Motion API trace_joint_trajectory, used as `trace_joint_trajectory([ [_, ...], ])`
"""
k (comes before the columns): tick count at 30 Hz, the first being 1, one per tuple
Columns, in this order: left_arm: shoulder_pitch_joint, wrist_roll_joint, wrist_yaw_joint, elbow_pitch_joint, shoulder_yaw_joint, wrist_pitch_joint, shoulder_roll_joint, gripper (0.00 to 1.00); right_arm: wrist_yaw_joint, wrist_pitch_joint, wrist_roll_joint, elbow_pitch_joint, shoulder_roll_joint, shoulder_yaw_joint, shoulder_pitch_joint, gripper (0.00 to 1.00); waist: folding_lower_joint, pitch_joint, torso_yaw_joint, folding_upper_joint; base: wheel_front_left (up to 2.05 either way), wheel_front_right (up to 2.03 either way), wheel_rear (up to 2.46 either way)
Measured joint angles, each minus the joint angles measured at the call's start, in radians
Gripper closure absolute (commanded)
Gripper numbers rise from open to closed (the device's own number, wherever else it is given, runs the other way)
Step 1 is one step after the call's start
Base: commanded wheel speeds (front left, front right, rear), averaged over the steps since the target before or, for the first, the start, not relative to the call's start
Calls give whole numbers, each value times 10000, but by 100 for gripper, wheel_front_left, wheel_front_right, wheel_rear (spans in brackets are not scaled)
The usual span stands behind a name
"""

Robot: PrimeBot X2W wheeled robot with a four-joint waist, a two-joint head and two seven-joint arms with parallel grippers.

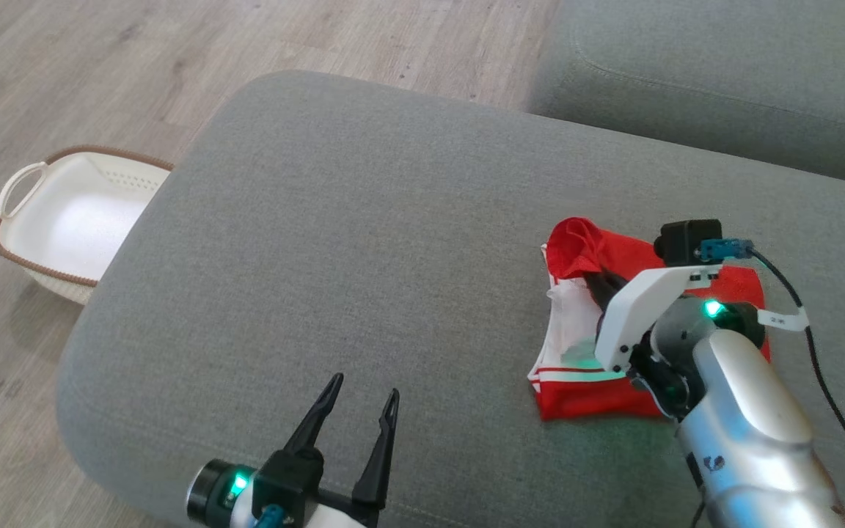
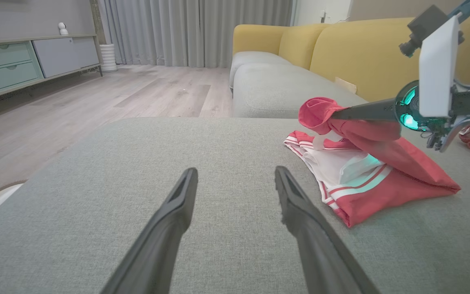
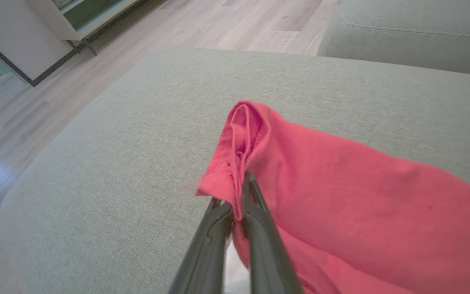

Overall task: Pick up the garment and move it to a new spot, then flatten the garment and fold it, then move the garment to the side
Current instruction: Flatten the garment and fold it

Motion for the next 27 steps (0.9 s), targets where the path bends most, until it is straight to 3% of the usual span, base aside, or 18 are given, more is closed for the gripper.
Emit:
trace_joint_trajectory([
  [1, 0, 0, 0, 13, -2, 0, 0, 0, 0, -86, 75, 138, 0, 102, -66, 95, 0, 6, 33, 0, 0, 0, 0],
  [3, 1, -2, 2, 42, -12, 0, 0, 0, 0, -251, 374, 364, -2, 314, -153, 0, 0, 3, 74, 0, 0, 0, 0],
  [11, 5, -19, 77, 127, 23, 0, 0, 0, 0, -1055, 1076, 288, 0, 464, -466, 0, 0, -101, -158, 0, 0, 0, 0],
  [17, 57, -48, 201, 52, 113, 0, 0, 0, 0, -1122, 769, -619, -159, -589, -325, 0, 0, -180, -628, 0, 0, 0, 0],
  [22, 156, -46, 232, -52, 240, 0, -2, 0, 0, -1106, 1007, -1289, -878, -1450, 762, 0, 0, -290, -937, 0, 0, 0, 0],
  [27, 407, -50, 337, -61, 635, 0, 15, 0, 0, -1536, 1024, -1827, -1007, -1720, 2106, 0, 0, -420, -1372, 0, 0, 0, 0],
])
